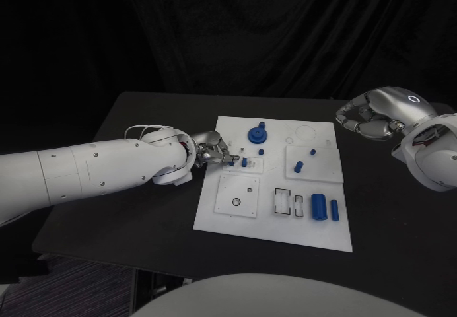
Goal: Assemble the parts on the task board
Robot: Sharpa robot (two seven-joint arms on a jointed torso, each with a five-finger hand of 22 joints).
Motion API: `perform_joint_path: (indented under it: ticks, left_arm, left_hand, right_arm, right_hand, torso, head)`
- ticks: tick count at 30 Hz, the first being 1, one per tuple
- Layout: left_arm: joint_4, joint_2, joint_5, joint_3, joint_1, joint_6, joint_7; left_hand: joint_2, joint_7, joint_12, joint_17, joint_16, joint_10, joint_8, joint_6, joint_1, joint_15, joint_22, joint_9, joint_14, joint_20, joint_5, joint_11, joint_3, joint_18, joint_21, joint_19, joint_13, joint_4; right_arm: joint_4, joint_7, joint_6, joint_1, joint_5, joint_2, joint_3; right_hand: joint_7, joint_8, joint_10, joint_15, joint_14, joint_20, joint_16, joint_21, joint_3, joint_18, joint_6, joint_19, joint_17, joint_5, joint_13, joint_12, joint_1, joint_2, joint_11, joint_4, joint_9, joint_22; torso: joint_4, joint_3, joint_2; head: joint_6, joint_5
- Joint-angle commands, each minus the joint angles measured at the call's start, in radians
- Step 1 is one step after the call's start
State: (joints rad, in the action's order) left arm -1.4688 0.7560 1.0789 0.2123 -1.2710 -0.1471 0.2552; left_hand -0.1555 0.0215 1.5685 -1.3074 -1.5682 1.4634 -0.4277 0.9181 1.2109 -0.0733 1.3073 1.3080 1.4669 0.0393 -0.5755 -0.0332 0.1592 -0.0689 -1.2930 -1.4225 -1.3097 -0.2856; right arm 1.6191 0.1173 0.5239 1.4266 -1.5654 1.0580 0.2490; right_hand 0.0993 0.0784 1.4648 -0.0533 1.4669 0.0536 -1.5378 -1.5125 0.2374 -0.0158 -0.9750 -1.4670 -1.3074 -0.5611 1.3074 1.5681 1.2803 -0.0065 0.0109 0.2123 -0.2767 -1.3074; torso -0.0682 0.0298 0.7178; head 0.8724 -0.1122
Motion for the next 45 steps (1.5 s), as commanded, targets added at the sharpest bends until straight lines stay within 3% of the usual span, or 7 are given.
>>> perform_joint_path:
  ticks: [1, 16, 28, 41, 45]
  left_arm:
    - [-0.001, -0.002, 0.000, 0.000, 0.002, 0.016, 0.005]
    - [-0.002, 0.002, 0.000, 0.000, 0.002, 0.009, 0.008]
    - [-0.003, 0.008, 0.001, 0.000, 0.002, 0.006, 0.014]
    - [-0.003, 0.007, 0.001, 0.000, 0.002, 0.009, 0.015]
    - [-0.003, 0.006, 0.001, 0.000, 0.002, 0.009, 0.014]
  left_hand:
    - [0.008, -0.001, 0.002, -0.263, -0.003, 0.107, 0.001, -0.005, 0.005, -0.009, 0.177, 0.014, 0.104, -0.008, 0.008, -0.009, -0.011, 0.004, -0.006, -0.002, -0.261, -0.001]
    - [0.017, -0.003, 0.002, -0.263, -0.003, 0.107, 0.001, -0.002, 0.024, -0.010, 0.177, 0.013, 0.104, -0.009, -0.013, -0.011, -0.046, 0.003, -0.006, -0.002, -0.261, -0.003]
    - [0.048, -0.004, 0.002, -0.263, -0.003, 0.107, 0.004, -0.004, 0.049, -0.012, 0.178, 0.012, 0.104, -0.010, -0.028, -0.012, -0.112, 0.004, -0.007, -0.003, -0.261, -0.002]
    - [0.067, -0.004, 0.002, -0.263, -0.003, 0.107, 0.004, -0.002, 0.055, -0.012, 0.178, 0.012, 0.104, -0.011, -0.029, -0.013, -0.145, 0.004, -0.008, -0.003, -0.261, -0.002]
    - [0.079, -0.003, 0.002, -0.263, -0.003, 0.107, 0.004, 0.000, 0.053, -0.012, 0.177, 0.011, 0.104, -0.011, -0.011, -0.012, -0.171, 0.004, -0.007, -0.002, -0.261, -0.003]
  right_arm:
    - [0.002, 0.017, -0.001, -0.002, -0.003, 0.002, -0.001]
    - [0.000, 0.017, -0.002, -0.002, -0.003, 0.001, -0.001]
    - [-0.001, 0.017, -0.004, -0.002, -0.003, 0.001, -0.001]
    - [-0.002, 0.017, -0.003, -0.003, -0.003, 0.000, -0.001]
    - [-0.002, 0.017, -0.003, -0.003, -0.003, 0.000, -0.001]
  right_hand:
    - [-0.001, -0.006, 0.106, -0.007, 0.085, -0.003, 0.004, 0.004, 0.007, -0.003, -0.004, -0.072, -0.171, -0.003, 0.263, 0.003, 0.007, 0.001, -0.006, -0.002, 0.001, -0.239]
    - [-0.001, -0.006, 0.106, -0.007, 0.085, -0.003, 0.004, 0.004, 0.008, -0.003, -0.004, -0.072, -0.170, -0.004, 0.263, 0.003, 0.007, -0.001, -0.006, -0.004, 0.001, -0.239]
    - [-0.001, -0.006, 0.106, -0.007, 0.085, -0.004, 0.004, 0.004, 0.009, -0.002, -0.004, -0.072, -0.170, -0.005, 0.263, 0.003, 0.007, -0.001, -0.006, -0.005, 0.002, -0.239]
    - [-0.001, -0.006, 0.106, -0.007, 0.085, -0.004, 0.004, 0.004, 0.009, -0.002, -0.004, -0.072, -0.170, -0.005, 0.263, 0.003, 0.007, -0.001, -0.006, -0.005, 0.002, -0.239]
    - [-0.001, -0.006, 0.106, -0.007, 0.085, -0.004, 0.004, 0.004, 0.009, -0.002, -0.004, -0.072, -0.170, -0.005, 0.263, 0.003, 0.007, -0.001, -0.006, -0.005, 0.002, -0.239]
  torso:
    - [0.0009, -0.0001, 0.000]
    - [0.0000, -0.0004, 0.000]
    - [0.0002, -0.0003, 0.000]
    - [0.0003, 0.0001, 0.000]
    - [-0.0001, 0.0000, 0.000]
  head:
    - [0.000, 0.000]
    - [0.000, 0.000]
    - [0.000, -0.002]
    - [0.000, -0.003]
    - [0.000, -0.002]
